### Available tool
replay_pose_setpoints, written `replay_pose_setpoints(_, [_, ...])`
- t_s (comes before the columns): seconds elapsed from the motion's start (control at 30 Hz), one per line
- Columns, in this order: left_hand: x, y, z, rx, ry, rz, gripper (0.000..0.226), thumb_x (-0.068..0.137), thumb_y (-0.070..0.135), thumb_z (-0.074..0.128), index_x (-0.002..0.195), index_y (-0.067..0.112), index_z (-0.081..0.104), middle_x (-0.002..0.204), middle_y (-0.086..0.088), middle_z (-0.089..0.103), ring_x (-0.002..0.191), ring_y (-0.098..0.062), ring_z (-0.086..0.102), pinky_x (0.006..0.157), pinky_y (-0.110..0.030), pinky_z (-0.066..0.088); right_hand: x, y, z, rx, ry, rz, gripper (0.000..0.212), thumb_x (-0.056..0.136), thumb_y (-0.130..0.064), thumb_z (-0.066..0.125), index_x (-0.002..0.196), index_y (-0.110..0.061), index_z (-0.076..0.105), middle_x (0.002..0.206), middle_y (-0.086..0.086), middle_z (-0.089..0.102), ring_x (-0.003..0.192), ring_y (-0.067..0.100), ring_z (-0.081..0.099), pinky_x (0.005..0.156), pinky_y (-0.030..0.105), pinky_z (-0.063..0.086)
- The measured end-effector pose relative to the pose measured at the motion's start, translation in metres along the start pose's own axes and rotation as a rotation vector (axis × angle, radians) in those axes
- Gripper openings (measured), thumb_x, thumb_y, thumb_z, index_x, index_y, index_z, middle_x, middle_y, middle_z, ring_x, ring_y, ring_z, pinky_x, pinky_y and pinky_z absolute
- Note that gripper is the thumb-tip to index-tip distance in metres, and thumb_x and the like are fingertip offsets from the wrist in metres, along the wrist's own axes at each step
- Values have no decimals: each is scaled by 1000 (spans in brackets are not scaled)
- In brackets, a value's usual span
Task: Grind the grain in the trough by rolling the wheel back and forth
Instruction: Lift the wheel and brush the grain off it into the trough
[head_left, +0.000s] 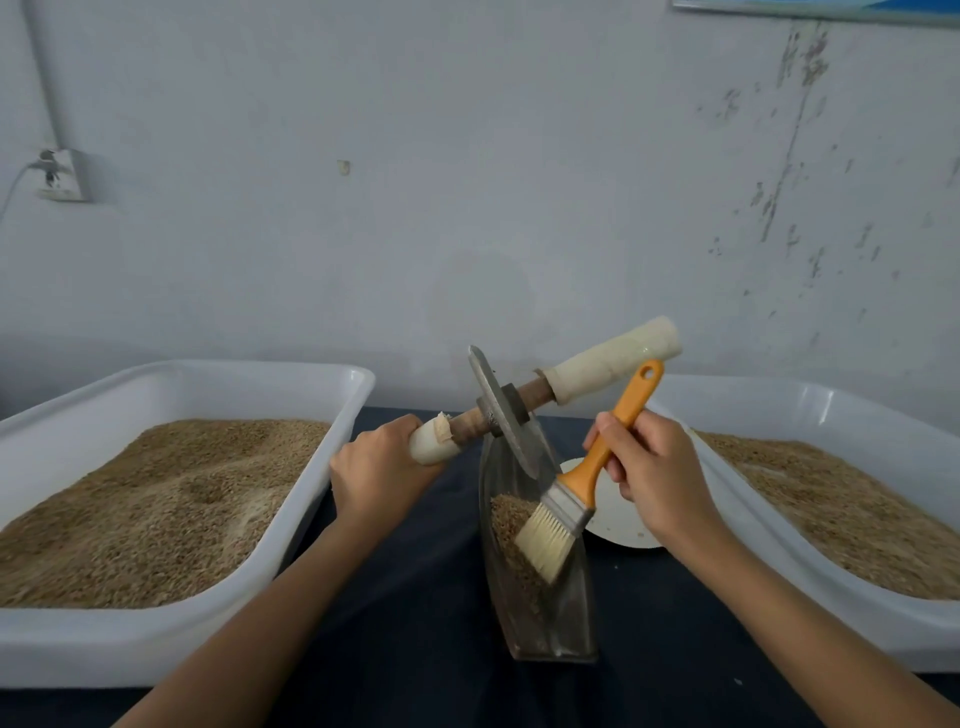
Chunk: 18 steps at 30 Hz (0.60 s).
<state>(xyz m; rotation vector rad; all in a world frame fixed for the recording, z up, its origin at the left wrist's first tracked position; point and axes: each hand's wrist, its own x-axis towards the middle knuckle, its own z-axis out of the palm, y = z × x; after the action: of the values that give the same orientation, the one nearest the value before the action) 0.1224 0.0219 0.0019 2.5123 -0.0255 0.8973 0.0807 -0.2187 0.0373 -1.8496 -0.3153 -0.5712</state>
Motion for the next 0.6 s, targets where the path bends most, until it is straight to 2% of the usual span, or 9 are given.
replay_pose_setpoints(0.13, [-1, 1, 1, 3, -6, -2, 19, 78, 44, 68, 82, 30, 57, 70, 13, 56, 69, -6, 54, 59, -25, 34, 0, 8, 8, -97, -159, 108, 33, 99, -18, 51, 73, -2, 63, 44, -7, 52, 37, 1, 44, 40, 10, 31])
replay_pose_setpoints(0.2, [-3, 1, 2, 4, -14, -1, 19, 79, 45, 68, 84, 29, 58, 72, 13, 57, 70, -6, 55, 59, -25, 35, -2, 13, 13, -219, -174, 75, 34, 98, -22, 53, 72, -1, 61, 48, -3, 55, 39, 2, 49, 42, 11, 35])
replay_pose_setpoints(0.3, [-4, 1, 3, 10, -20, -4, 20, 79, 46, 69, 86, 29, 59, 73, 14, 57, 71, -5, 54, 59, -24, 35, -4, 18, 18, -301, -143, -15, 35, 97, -26, 54, 67, -9, 57, 52, -2, 57, 44, 4, 55, 46, 17, 41])
replay_pose_setpoints(0.43, [-4, 1, 4, 24, -17, -5, 22, 78, 49, 68, 84, 31, 56, 72, 14, 55, 69, -5, 52, 57, -23, 32, -4, 21, 17, -260, -10, -199, 33, 97, -24, 53, 72, -3, 59, 56, 9, 58, 50, 22, 56, 51, 40, 46])
replay_pose_setpoints(0.47, [-4, 1, 4, 27, -19, -4, 23, 79, 49, 68, 85, 31, 56, 72, 14, 55, 69, -5, 52, 57, -23, 31, -4, 22, 14, -197, 25, -228, 33, 97, -22, 52, 73, -2, 61, 54, 9, 56, 49, 22, 54, 49, 40, 45])
replay_pose_setpoints(0.6, [-5, 1, 4, 46, -7, -4, 24, 79, 52, 66, 82, 31, 55, 70, 15, 54, 66, -4, 50, 53, -22, 27, -3, 25, 5, 62, 53, -122, 31, 99, -18, 49, 74, -7, 63, 51, 1, 51, 45, 5, 46, 47, 15, 36])
